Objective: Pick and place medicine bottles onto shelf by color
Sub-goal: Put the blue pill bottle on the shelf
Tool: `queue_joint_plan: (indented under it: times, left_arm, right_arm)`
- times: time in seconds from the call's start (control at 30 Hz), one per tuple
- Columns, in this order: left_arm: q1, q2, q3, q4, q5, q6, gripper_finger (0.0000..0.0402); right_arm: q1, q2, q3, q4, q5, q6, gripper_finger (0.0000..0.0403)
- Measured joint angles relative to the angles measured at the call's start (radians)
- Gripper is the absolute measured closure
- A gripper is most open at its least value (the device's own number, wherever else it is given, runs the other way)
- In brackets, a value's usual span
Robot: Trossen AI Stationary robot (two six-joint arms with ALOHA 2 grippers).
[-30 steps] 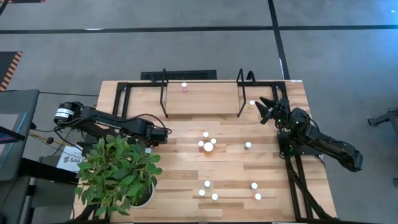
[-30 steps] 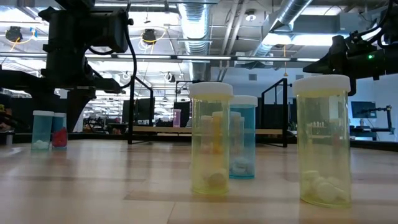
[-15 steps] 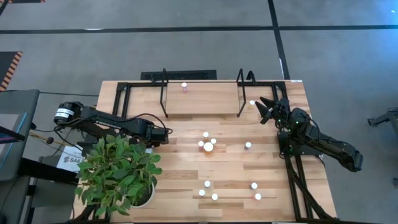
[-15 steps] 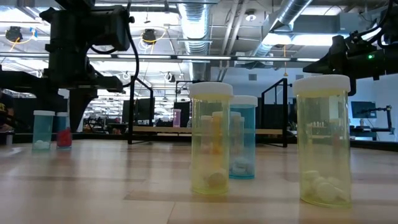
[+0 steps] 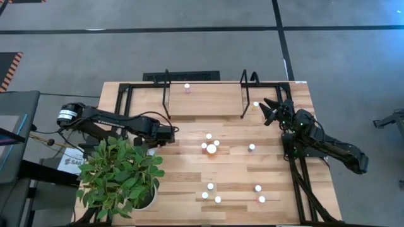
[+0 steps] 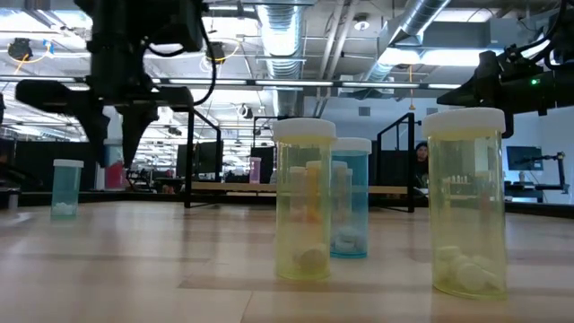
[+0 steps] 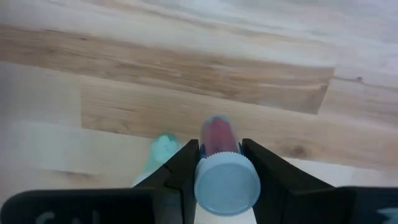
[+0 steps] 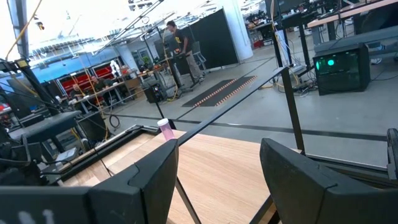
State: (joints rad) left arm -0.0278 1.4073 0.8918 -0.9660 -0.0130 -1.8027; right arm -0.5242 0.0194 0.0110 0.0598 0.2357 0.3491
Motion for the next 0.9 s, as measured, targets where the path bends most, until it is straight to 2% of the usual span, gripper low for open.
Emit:
queue_joint_plan:
  times: [0.57, 0.7, 0.9]
  left_arm:
    - [0.120, 0.389, 0.525, -0.200, 0.023, 0.314, 0.0307]
    - [0.151, 0.427, 0.595, -0.207, -0.002, 0.341, 0.0307]
    - [0.196, 0.429, 0.635, -0.211, -0.070, 0.342, 0.0307]
  right_arm:
    - [0.000, 0.000, 0.000, 0.000, 0.000, 0.000, 0.0154]
    - [0.000, 0.000, 0.000, 0.000, 0.000, 0.000, 0.0154]
    - [0.000, 0.000, 0.000, 0.000, 0.000, 0.000, 0.0154]
